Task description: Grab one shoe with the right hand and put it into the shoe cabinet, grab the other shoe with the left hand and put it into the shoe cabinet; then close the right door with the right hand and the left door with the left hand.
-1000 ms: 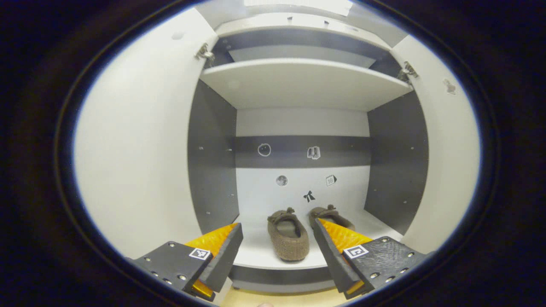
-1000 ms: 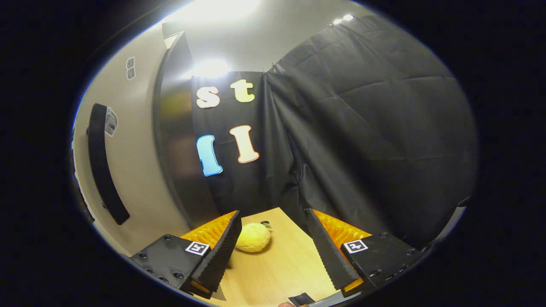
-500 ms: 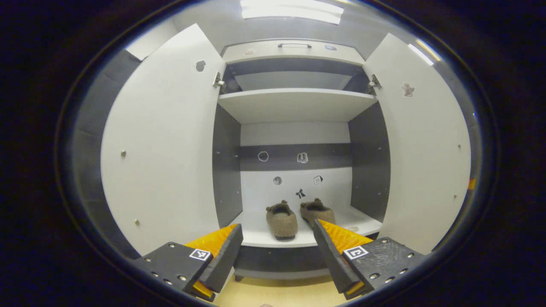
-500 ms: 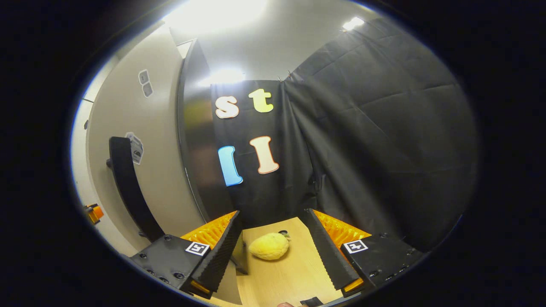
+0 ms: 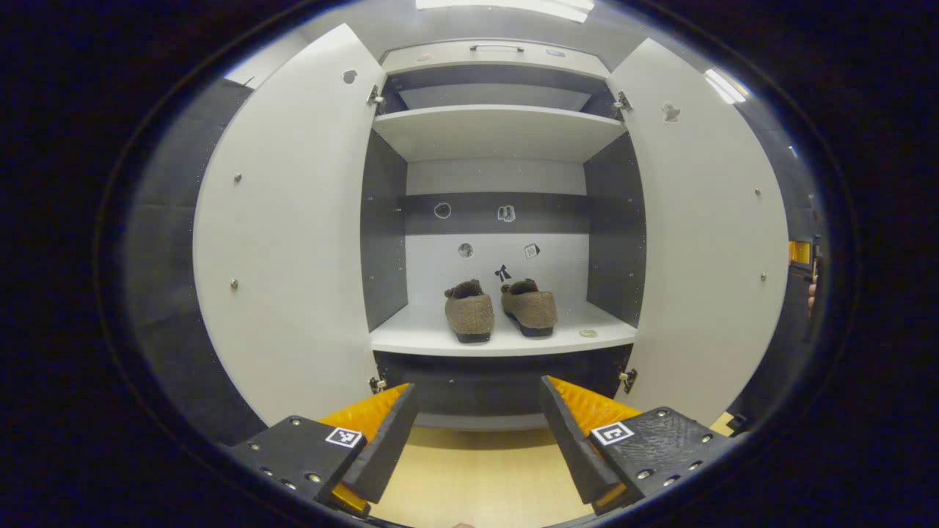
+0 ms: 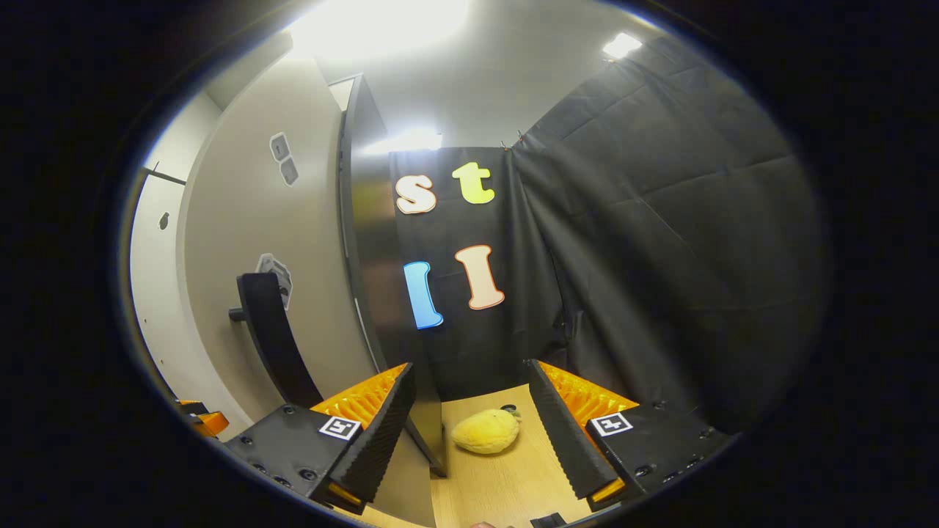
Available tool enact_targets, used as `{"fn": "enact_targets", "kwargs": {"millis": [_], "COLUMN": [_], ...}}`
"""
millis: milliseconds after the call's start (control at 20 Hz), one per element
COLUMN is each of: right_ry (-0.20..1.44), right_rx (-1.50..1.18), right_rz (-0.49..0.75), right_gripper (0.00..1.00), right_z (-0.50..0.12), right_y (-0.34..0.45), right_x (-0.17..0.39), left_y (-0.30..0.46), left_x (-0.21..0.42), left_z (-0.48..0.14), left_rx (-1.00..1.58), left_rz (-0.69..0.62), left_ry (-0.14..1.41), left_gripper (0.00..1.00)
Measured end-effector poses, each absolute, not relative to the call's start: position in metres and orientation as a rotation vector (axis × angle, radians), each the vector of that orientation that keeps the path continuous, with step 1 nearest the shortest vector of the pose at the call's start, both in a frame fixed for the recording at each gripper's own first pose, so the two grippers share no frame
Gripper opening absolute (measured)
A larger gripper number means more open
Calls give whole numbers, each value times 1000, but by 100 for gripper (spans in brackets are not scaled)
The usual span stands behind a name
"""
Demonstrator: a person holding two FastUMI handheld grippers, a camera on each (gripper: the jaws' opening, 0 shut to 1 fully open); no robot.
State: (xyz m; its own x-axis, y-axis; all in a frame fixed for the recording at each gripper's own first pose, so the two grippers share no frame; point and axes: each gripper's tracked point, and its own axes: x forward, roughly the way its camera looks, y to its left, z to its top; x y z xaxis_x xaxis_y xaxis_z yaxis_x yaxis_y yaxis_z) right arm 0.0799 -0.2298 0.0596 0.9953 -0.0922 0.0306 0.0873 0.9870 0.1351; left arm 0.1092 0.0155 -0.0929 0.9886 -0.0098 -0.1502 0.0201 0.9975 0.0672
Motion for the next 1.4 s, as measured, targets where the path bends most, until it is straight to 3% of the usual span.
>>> {"fn": "enact_targets", "kwargs": {"millis": [50, 250, 300, 500, 650, 750, 1400], "right_ry": [-40, -50, -47, -37, -38, -34, 19], "right_rx": [149, 150, 139, 152, 138, 147, 177], "right_rz": [-82, -80, -91, -124, -147, -145, 10], "right_gripper": [98, 97, 97, 97, 97, 97, 98], "right_z": [63, 75, 74, 73, 72, 70, 61], "right_y": [-224, -210, -212, -204, -198, -189, -90], "right_x": [79, 73, 76, 71, 66, 66, 88], "left_y": [17, 28, 31, 44, 47, 43, 48], "left_x": [110, 105, 105, 106, 103, 102, 93], "left_z": [-95, -96, -95, -98, -99, -100, -96], "left_rx": [70, 31, 17, 34, 44, 41, 20], "left_rz": [-12, 14, 25, 69, 51, 31, 25], "left_ry": [157, 165, 163, 166, 166, 174, 169], "left_gripper": [96, 96, 100, 96, 100, 96, 96]}}
